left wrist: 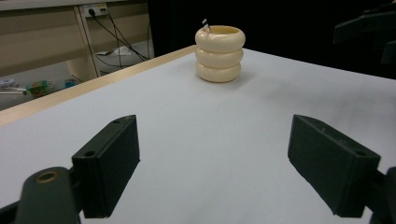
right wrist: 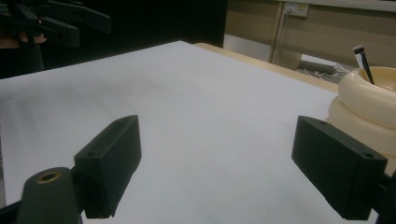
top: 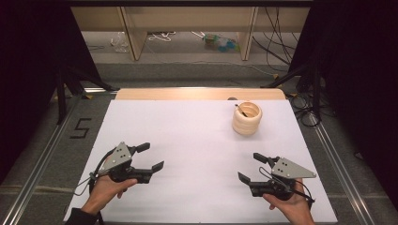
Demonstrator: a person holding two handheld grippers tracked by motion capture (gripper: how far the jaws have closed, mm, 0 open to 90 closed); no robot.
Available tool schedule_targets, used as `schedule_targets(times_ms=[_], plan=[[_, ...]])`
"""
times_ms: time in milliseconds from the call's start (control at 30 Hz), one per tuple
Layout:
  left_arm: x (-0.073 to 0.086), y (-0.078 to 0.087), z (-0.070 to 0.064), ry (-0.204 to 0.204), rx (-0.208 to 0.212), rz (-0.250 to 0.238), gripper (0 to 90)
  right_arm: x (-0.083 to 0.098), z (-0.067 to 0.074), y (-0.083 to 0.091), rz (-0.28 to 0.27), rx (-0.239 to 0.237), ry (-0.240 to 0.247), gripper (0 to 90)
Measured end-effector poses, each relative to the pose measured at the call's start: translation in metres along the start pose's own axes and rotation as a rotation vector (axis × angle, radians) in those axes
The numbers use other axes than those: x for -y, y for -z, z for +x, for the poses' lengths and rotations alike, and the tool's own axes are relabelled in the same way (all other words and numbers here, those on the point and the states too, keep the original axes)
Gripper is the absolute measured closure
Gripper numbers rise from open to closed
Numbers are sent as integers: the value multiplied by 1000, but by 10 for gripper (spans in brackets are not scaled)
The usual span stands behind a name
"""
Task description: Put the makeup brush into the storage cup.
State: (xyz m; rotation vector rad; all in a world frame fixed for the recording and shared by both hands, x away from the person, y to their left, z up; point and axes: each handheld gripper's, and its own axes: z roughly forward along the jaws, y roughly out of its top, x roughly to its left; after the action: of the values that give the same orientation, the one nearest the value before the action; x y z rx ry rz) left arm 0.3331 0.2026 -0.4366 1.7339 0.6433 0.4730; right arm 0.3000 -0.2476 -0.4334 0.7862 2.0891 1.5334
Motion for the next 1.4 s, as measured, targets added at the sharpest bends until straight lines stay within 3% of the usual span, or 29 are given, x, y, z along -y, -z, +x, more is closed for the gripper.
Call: schedule_targets(times_ms=[633, 1400], plan=[[3, 7, -3, 8, -26, -21, 167, 0, 0, 0, -8, 4, 3, 165], [1, 7, -3, -3, -17, -25, 167, 0, 0, 0, 0, -5, 11, 166]])
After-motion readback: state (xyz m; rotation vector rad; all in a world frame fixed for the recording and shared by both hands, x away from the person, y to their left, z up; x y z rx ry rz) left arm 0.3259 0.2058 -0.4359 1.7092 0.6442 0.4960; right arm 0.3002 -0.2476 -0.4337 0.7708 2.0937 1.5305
